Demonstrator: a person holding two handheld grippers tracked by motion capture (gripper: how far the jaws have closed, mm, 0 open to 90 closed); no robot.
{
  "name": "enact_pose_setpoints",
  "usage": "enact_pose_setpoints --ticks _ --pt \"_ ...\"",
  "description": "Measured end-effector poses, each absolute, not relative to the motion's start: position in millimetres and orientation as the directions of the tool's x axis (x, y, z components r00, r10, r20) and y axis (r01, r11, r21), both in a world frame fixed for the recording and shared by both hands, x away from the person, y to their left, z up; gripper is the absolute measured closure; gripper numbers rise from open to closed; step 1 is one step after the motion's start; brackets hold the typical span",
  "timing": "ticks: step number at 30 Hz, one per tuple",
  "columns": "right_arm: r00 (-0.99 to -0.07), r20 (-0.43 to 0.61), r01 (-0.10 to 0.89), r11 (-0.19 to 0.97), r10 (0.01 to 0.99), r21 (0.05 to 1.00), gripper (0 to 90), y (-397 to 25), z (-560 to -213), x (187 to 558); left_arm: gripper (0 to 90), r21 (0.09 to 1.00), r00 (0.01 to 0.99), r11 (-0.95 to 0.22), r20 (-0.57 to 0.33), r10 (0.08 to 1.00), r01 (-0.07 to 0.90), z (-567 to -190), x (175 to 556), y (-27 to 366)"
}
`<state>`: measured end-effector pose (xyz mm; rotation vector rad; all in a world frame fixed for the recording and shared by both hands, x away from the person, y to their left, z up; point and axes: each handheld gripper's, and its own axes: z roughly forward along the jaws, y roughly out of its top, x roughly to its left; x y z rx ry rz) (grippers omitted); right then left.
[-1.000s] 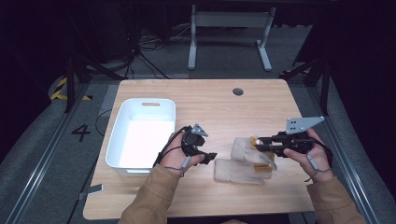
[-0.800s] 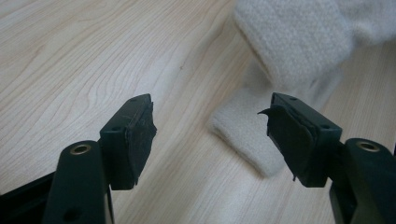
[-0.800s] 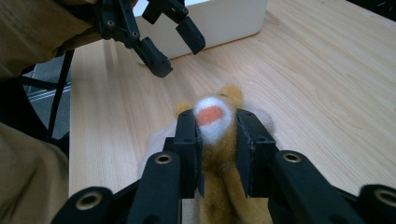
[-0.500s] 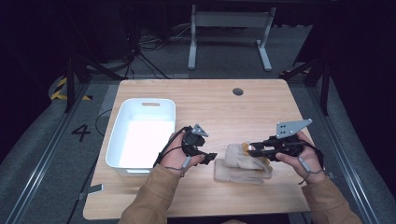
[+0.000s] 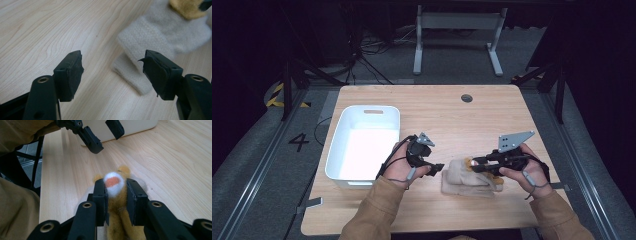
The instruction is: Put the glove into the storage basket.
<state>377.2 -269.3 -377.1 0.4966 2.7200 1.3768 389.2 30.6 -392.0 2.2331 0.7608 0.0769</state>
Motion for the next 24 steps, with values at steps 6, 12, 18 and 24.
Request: enact_pose_setpoints --ticks 6,12,18,24 --pt "-0.949 0.108 0.264 0.559 0.295 0.786 71.8 -265 -385 379 32.7 0.682 0.820 -0.532 -0.177 0.545 0.501 -393 389 30" --pt "-0.952 0.127 0.268 0.561 0.279 0.783 71.7 -261 -391 380 32.7 0.680 0.823 -0.539 -0.172 0.541 0.497 -393 389 29" --pt "-0.954 0.149 0.283 0.614 0.261 0.737 71.7 -260 -396 380 32.7 0.681 0.823 -0.537 -0.174 0.541 0.498 -393 389 29" --pt "-0.952 0.153 0.296 0.658 0.267 0.692 71.6 -262 -400 382 32.7 0.681 0.824 -0.539 -0.172 0.540 0.496 -393 389 29"
